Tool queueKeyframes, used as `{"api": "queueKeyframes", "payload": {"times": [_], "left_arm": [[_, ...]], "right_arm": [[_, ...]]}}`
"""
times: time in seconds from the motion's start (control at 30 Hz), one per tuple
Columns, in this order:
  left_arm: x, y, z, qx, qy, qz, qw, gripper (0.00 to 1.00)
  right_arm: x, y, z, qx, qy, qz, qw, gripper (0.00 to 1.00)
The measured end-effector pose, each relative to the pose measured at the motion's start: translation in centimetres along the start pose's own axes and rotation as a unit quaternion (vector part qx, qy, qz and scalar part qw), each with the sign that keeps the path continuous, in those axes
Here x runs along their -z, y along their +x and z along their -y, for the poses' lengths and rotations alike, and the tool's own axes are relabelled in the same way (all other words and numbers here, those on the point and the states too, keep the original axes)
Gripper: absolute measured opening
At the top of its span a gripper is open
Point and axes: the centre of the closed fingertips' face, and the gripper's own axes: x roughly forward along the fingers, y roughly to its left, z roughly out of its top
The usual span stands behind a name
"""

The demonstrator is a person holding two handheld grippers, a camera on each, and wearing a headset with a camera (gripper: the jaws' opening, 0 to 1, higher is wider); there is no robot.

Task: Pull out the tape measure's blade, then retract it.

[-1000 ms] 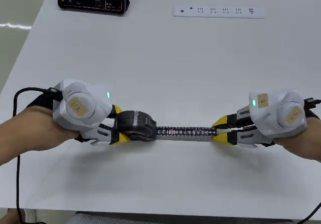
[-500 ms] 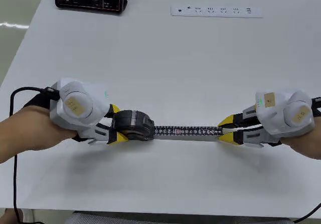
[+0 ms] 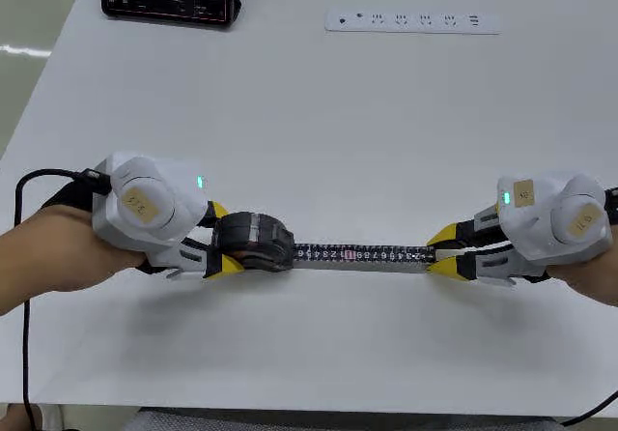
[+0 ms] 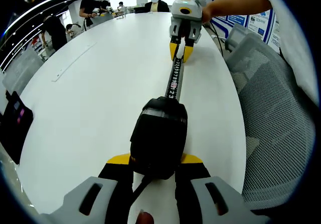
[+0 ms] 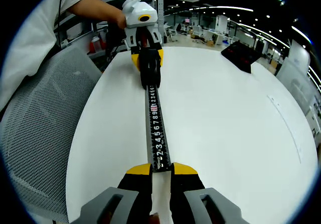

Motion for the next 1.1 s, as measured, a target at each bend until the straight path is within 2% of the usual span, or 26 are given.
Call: {"api": "queueKeyframes", "payload": {"times": [0.73,1.1], "left_arm": [[-0.2,0.1,-0.1,0.001,0.001,-0.001,1.0000,0.27],[-0.2,0.1,-0.1,0.002,0.002,-0.002,1.0000,0.27]], "right_arm": [[2.4,-1.7,0.1,-0.002,0.007,-0.029,0.9996,0.08],[3.1,-2.6,0.1,-0.001,0.005,-0.035,0.9994,0.08]]}}
